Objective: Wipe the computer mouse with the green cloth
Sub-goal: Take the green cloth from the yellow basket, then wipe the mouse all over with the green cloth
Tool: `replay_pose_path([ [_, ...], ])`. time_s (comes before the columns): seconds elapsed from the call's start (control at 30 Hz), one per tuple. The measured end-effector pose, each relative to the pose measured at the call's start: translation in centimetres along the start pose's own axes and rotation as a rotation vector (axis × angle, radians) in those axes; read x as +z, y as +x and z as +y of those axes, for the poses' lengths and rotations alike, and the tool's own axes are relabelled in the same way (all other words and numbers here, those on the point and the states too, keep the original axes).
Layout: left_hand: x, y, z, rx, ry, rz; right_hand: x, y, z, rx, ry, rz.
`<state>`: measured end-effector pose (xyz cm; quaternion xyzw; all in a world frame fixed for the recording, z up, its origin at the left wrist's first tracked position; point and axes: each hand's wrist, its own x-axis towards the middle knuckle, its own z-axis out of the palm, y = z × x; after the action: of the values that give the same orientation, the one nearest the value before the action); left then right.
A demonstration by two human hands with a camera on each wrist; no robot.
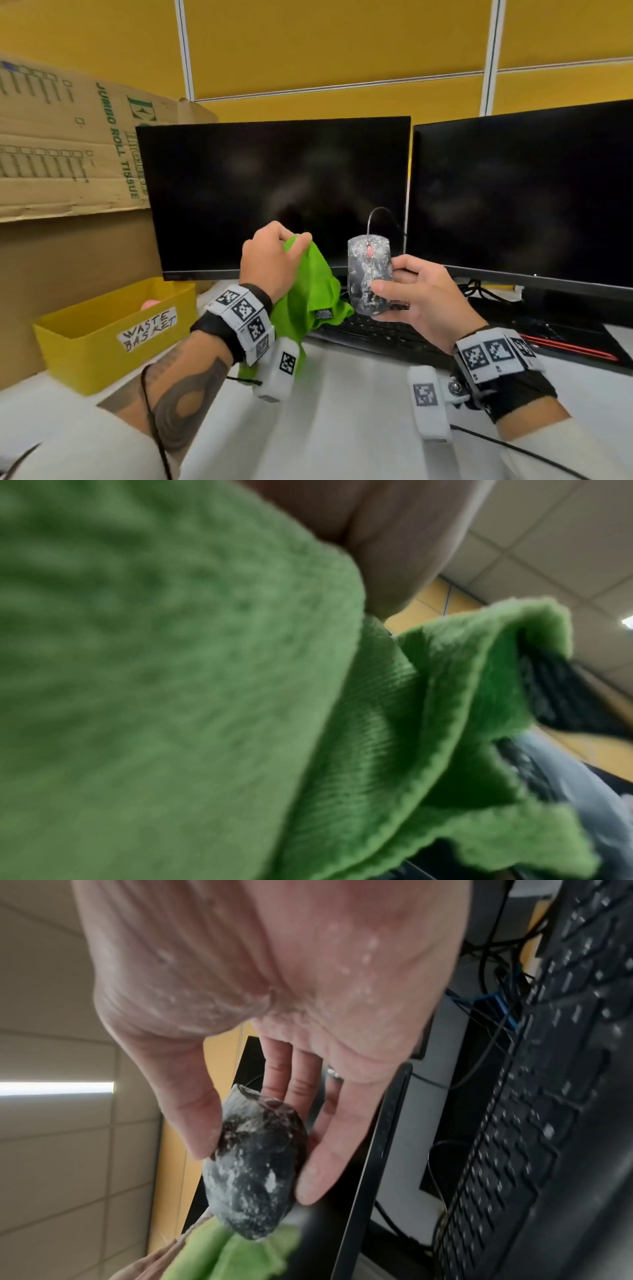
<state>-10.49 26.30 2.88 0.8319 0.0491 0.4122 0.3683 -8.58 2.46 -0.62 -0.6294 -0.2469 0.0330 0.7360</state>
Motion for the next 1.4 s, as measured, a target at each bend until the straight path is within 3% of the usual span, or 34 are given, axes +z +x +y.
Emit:
replay_pose_path([
  [0.13, 5.0, -1.4, 0.0, -0.066, -0.14, -0.051, -2.5, 0.3, -0.3, -0.015, 0.037, 0.037],
  [0.3, 8.5, -1.9, -0.4, 0.069, -0.27, -0.289, -4.2, 0.7, 0.4, -0.042, 0.053, 0.072],
  [0.37, 8.7, -2.4, 0.4, 0.006, -0.412, -0.404, -4.2, 0.8, 0.6, -0.041, 0.051, 0.059],
  [0.47, 8.4, -3.3, 2.1, -0.22, -0.718, -0.617, -3.9, 1.0, 1.1, -0.037, 0.012, 0.037],
  [0.53, 8.5, -3.9, 2.3, -0.238, -0.846, -0.712, -3.5, 1.0, 1.5, -0.045, 0.0, 0.039],
  [0.63, 9.1, -4.6, 1.4, -0.148, -0.873, -0.718, -3.1, 0.8, 1.7, -0.059, 0.012, 0.059],
  [0.8, 8.9, -4.8, 0.2, -0.21, -0.955, -0.732, -3.5, 0.3, 1.2, -0.014, 0.022, 0.022],
  [0.97, 8.4, -4.7, 0.2, -0.274, -0.979, -0.719, -6.0, 1.0, 1.7, -0.062, -0.265, 0.336],
  [1.13, 7.6, -4.3, 0.4, -0.312, -1.058, -0.786, -5.9, 1.1, 3.2, 0.097, -0.411, 0.195],
  [1.2, 7.5, -4.0, 0.2, -0.316, -1.064, -0.808, -5.8, 1.0, 3.1, 0.168, -0.364, 0.131],
  [1.4, 6.9, -3.9, 0.2, -0.327, -0.907, -0.839, -6.1, 0.3, 1.6, 0.102, -0.114, 0.148],
])
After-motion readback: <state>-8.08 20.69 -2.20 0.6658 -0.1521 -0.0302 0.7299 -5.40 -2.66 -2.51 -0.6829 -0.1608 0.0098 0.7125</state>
